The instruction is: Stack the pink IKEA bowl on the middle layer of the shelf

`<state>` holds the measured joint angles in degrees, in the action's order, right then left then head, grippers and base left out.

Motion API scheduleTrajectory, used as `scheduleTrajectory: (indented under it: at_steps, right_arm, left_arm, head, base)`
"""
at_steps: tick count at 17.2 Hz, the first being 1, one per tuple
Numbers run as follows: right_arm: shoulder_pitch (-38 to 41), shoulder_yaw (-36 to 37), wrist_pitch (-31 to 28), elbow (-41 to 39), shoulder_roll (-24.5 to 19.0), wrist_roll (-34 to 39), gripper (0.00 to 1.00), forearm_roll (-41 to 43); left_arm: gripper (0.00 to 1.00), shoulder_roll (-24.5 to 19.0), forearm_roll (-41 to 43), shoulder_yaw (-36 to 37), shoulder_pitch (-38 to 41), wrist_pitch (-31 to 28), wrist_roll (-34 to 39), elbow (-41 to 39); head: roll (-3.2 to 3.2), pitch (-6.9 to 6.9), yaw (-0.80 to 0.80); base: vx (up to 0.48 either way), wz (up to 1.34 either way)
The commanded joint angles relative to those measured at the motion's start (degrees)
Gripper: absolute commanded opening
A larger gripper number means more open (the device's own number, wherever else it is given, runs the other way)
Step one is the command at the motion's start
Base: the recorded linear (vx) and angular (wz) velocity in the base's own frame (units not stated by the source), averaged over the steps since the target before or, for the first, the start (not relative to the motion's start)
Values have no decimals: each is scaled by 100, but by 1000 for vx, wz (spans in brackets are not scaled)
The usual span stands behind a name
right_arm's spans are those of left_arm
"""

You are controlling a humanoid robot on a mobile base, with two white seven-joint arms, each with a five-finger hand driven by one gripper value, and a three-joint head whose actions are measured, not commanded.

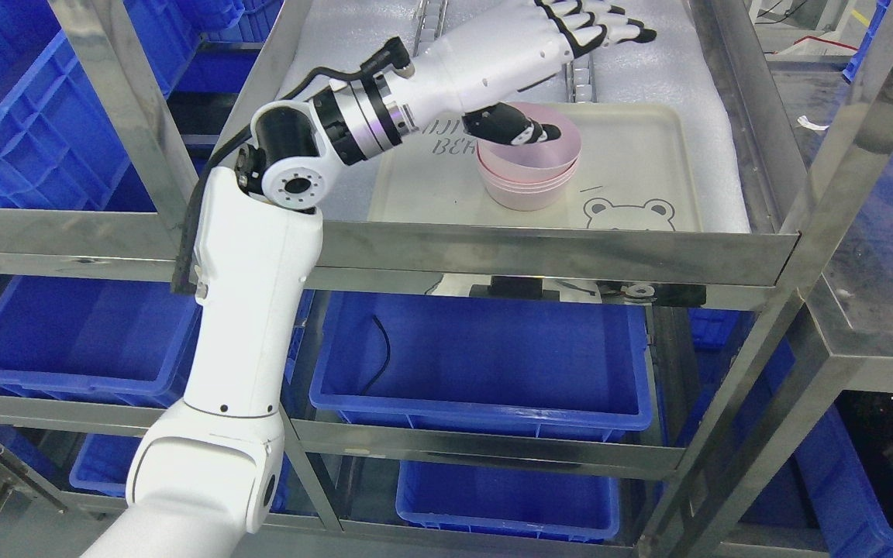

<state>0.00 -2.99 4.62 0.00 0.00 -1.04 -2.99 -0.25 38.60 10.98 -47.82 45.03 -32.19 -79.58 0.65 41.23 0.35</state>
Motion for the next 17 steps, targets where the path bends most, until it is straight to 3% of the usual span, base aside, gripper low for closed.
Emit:
scheduleTrajectory:
  at_steps: [1,6,11,15,17]
  right_arm:
    - [26,0,4,-100,100,-1,100,0]
    - [18,0,4,-100,100,-1,100,0]
    - [26,0,4,-100,100,-1,100,0]
    - [18,0,4,-100,100,-1,100,0]
    - [18,0,4,-100,100,-1,100,0]
  left_arm:
    - [90,-75,-317,1617,948,-3,310,-760]
    - [91,-75,-440,1609,2353,-3,266,-761]
    - [91,-75,-467,1539,3277,-3,249,-761]
    - [92,-75,-528,960,4181,-3,222,-664]
    - [93,-75,-887,739,5023,-3,222,-375]
  head:
    - [0,0,0]
    - [0,0,0]
    - [0,0,0]
    - [0,0,0]
    - [0,0,0]
  base:
    - [-13,0]
    - [0,0]
    - [0,0]
    - [0,0]
    - [0,0]
